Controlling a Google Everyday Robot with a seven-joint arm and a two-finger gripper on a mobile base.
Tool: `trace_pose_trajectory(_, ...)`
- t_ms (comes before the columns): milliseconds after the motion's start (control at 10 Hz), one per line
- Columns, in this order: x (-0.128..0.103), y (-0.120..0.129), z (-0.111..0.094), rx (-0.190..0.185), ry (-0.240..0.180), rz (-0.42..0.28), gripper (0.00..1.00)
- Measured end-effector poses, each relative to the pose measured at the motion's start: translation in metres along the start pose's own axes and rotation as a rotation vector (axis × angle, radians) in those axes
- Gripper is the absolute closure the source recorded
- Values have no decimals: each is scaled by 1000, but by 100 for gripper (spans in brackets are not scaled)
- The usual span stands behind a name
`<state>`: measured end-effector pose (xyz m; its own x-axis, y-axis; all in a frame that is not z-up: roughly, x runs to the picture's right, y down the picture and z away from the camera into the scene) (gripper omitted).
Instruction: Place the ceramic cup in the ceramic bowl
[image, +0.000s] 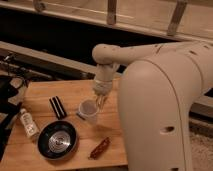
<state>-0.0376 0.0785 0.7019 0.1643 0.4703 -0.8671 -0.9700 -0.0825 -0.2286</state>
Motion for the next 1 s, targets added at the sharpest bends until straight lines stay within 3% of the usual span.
trace_pose_trajectory(200, -5, 25, -7, 6, 10, -45, 91)
trace_pose_trajectory(1000, 8, 59, -11, 26, 35, -104, 91)
